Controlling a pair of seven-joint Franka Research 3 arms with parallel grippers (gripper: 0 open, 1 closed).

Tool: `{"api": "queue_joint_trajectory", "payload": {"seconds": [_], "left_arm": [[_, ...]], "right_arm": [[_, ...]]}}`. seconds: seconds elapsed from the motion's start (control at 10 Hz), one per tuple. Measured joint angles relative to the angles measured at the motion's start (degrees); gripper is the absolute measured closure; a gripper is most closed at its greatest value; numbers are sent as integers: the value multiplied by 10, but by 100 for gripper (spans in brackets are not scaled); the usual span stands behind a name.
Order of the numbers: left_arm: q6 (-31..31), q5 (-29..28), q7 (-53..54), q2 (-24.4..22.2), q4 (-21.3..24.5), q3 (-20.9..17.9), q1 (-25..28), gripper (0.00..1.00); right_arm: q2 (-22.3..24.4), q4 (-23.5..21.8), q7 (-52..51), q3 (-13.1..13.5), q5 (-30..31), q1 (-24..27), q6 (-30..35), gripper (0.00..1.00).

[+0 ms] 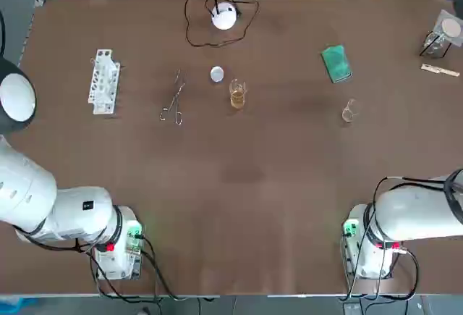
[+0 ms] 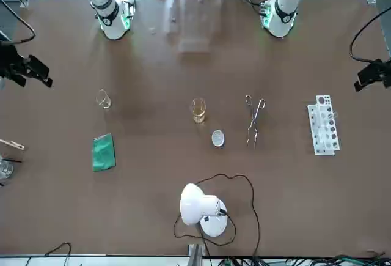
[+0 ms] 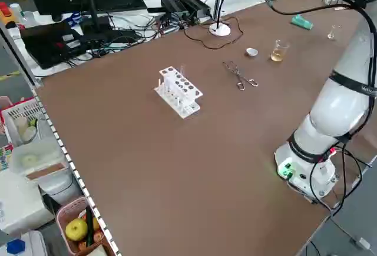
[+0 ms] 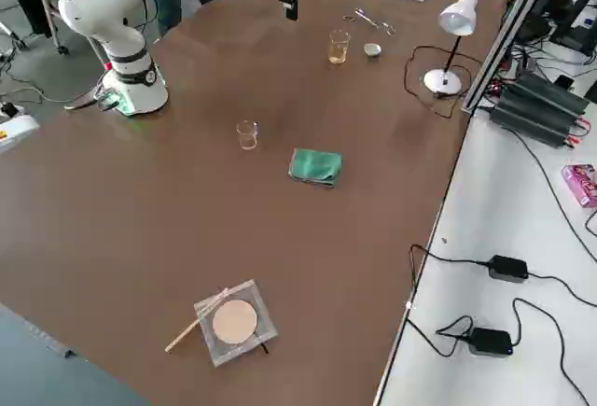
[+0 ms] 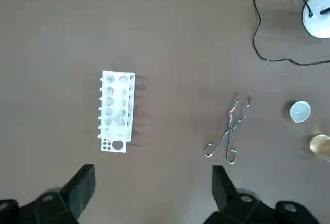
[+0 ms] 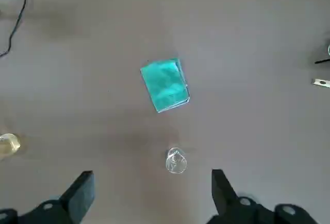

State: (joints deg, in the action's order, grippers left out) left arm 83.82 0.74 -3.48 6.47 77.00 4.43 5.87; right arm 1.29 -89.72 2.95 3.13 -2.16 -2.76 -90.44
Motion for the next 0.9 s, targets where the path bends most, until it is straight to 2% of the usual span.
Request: {"api": "queue_joint_trajectory", "payload": {"seconds": [0.3,0.5,0.7,0.9], "left_arm": [[0,-2,0,0,0,0,0,0],[1,-25,10,5,0,-2,3,0],[3,-28,107,16,0,-11,20,0],[4,-29,249,25,0,-25,64,0]], "right_arm": [[0,-1,0,0,1,0,0,0],[-1,-4,-1,0,3,0,2,0],[-1,-19,-94,4,4,8,1,0],[-1,-30,-203,8,0,33,-3,0]]}}
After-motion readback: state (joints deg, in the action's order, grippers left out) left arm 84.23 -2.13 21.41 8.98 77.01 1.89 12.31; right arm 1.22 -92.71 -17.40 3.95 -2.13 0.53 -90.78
